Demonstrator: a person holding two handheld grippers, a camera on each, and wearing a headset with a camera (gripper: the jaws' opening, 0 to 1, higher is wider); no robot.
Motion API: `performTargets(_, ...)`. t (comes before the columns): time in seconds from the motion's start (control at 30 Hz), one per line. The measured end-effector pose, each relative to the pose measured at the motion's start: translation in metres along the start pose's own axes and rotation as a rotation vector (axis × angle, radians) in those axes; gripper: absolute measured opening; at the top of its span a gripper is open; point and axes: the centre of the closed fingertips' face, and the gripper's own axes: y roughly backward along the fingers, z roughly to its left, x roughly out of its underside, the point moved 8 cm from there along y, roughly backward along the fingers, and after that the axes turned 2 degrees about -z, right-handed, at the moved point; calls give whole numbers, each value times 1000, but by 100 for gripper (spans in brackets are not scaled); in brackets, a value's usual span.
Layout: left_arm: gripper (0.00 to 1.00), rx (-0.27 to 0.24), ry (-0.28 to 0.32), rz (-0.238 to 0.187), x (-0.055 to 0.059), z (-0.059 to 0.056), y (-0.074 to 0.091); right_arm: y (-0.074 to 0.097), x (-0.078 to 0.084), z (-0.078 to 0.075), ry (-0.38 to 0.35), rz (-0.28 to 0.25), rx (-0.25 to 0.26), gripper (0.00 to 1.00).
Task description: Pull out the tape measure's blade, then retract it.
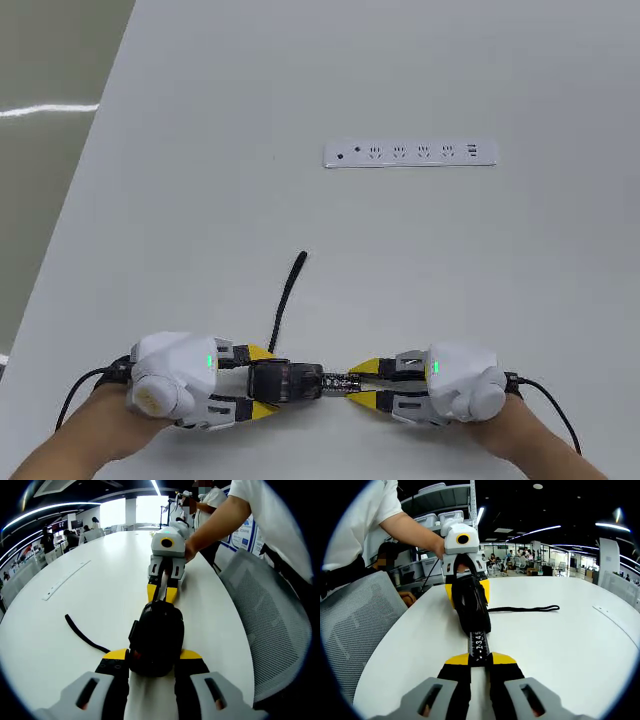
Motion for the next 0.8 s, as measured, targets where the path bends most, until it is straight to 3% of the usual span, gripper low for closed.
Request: performTargets(0.8,31,-6,4,-8,2,1,0,22,10,-3,-14,5,26,11)
